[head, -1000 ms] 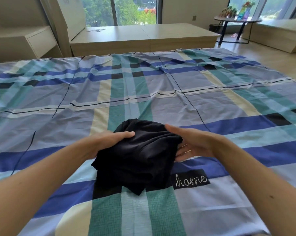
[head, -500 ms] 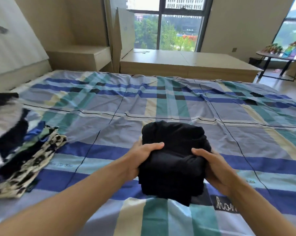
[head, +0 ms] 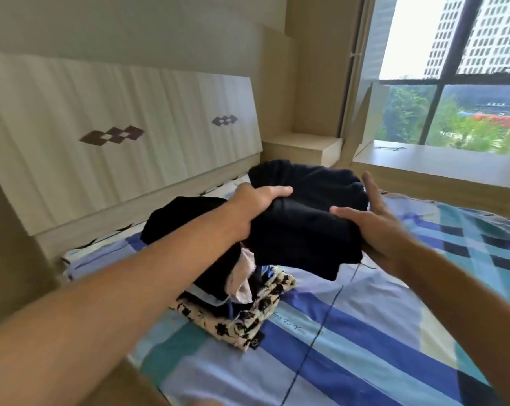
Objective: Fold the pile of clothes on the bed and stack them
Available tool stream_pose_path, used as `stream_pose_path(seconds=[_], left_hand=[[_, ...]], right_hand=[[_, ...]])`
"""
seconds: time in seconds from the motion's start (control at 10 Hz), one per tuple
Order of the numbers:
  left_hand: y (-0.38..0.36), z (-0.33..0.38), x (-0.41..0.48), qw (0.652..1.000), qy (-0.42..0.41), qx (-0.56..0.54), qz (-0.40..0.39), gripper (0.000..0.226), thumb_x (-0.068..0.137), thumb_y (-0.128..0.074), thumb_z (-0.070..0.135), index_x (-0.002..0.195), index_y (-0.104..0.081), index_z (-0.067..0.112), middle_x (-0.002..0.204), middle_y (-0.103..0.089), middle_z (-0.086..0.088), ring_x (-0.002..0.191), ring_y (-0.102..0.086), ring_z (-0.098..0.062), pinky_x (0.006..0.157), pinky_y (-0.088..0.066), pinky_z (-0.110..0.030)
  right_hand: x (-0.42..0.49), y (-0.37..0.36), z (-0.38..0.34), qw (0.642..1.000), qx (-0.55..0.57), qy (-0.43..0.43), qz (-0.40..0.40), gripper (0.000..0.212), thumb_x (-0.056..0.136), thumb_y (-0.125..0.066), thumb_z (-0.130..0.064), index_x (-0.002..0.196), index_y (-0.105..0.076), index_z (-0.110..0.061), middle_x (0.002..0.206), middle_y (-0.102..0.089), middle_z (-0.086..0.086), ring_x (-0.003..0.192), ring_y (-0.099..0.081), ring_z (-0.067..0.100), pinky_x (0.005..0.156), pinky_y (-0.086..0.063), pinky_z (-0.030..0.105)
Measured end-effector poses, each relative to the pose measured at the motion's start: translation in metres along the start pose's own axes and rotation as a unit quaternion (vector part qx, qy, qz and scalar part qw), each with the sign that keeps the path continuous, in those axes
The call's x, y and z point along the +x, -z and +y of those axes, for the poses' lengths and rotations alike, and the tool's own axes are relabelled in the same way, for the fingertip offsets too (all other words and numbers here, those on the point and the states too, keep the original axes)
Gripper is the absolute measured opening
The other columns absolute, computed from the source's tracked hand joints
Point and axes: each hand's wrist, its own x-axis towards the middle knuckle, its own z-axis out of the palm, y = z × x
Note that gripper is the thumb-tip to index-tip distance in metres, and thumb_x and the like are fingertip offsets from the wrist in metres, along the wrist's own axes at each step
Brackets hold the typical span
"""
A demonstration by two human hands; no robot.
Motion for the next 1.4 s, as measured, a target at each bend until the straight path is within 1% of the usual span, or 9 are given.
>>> stream_pose_path(seconds=[0.2,0.4,0.5,0.6,0.8,0.9,1.1,1.3,1.4], left_hand=[[0.144,0.044,0.048,0.988,0.06,0.141,-0.035,0.032,0.089,-0.071,0.032,0.1,-0.069,0.003,0.085,-0.075,-0.012,0.075,-0.072,-0.022,0.076,-0.058,-0.033],[0.204,0.002,0.109,0.951,0.088,0.294,0.03,0.062,0.073,-0.087,0.035,0.121,-0.063,0.004,0.109,-0.072,-0.012,0.1,-0.069,-0.028,0.092,-0.056,-0.041],[0.194,-0.024,0.123,0.882,0.006,0.455,0.122,0.079,0.075,-0.084,0.041,0.137,-0.044,0.014,0.135,-0.05,-0.012,0.123,-0.053,-0.031,0.101,-0.047,-0.041],[0.178,-0.024,0.12,0.789,-0.202,0.56,0.153,0.071,0.083,-0.072,0.041,0.145,-0.042,0.023,0.144,-0.041,-0.007,0.131,-0.044,-0.03,0.107,-0.041,-0.045],[0.178,-0.038,0.128,0.724,-0.261,0.638,-0.013,0.058,0.097,-0.046,0.054,0.15,-0.039,0.031,0.162,-0.029,-0.003,0.151,-0.02,-0.021,0.122,-0.018,-0.042],[0.182,-0.052,0.134,0.738,-0.226,0.634,-0.051,0.064,0.098,-0.032,0.063,0.156,-0.021,0.038,0.167,-0.01,0.003,0.154,0.0,-0.018,0.124,-0.005,-0.052],[0.186,-0.085,0.135,0.766,-0.208,0.608,-0.036,0.108,0.066,-0.007,0.096,0.158,-0.006,0.039,0.167,0.0,0.011,0.154,0.009,-0.017,0.124,0.002,-0.047],[0.185,-0.084,0.135,0.819,-0.251,0.515,-0.01,0.092,0.074,-0.03,0.08,0.151,-0.038,0.031,0.157,-0.038,0.007,0.147,-0.03,-0.016,0.121,-0.023,-0.04],[0.183,-0.064,0.128,0.83,-0.287,0.476,0.048,0.068,0.08,-0.049,0.065,0.135,-0.057,0.026,0.135,-0.059,0.006,0.124,-0.053,-0.015,0.108,-0.041,-0.036]], right_hand=[[0.082,-0.135,0.016,0.999,-0.025,-0.018,-0.037,0.083,0.073,-0.085,-0.02,0.144,-0.047,-0.04,0.131,-0.059,0.001,0.109,-0.066,0.022,0.091,-0.059,0.044],[0.109,-0.186,0.076,0.971,-0.223,-0.08,-0.04,0.096,0.069,-0.086,-0.038,0.151,-0.037,-0.032,0.147,-0.047,0.004,0.129,-0.053,0.027,0.108,-0.046,0.046],[0.106,-0.188,0.09,0.943,-0.318,-0.092,-0.024,0.092,0.079,-0.08,-0.041,0.155,-0.031,-0.03,0.155,-0.026,0.01,0.139,-0.04,0.03,0.117,-0.034,0.043],[0.107,-0.187,0.073,0.9,-0.428,-0.078,0.016,0.097,0.076,-0.077,-0.046,0.156,-0.023,-0.033,0.154,-0.012,0.013,0.143,-0.029,0.037,0.119,-0.027,0.047],[0.104,-0.199,0.05,0.763,-0.603,0.189,0.135,0.086,0.078,-0.068,-0.04,0.15,-0.023,-0.027,0.147,-0.015,0.011,0.136,-0.021,0.034,0.116,-0.021,0.046],[0.114,-0.202,0.056,0.754,-0.588,0.276,0.095,0.074,0.088,-0.058,-0.051,0.151,-0.03,-0.026,0.152,-0.018,0.009,0.142,-0.02,0.03,0.118,-0.02,0.043],[0.122,-0.187,0.122,0.817,-0.559,0.055,-0.131,0.083,0.093,-0.023,-0.076,0.16,0.001,-0.033,0.169,0.005,-0.001,0.155,0.008,0.016,0.124,0.004,0.044],[0.122,-0.184,0.117,0.848,-0.511,0.079,-0.113,0.076,0.095,-0.035,-0.069,0.16,-0.015,-0.033,0.168,-0.013,-0.002,0.154,-0.012,0.018,0.125,-0.012,0.045],[0.119,-0.181,0.097,0.88,-0.46,0.114,-0.02,0.069,0.091,-0.055,-0.059,0.151,-0.039,-0.028,0.152,-0.045,-0.002,0.14,-0.04,0.02,0.112,-0.036,0.04]])
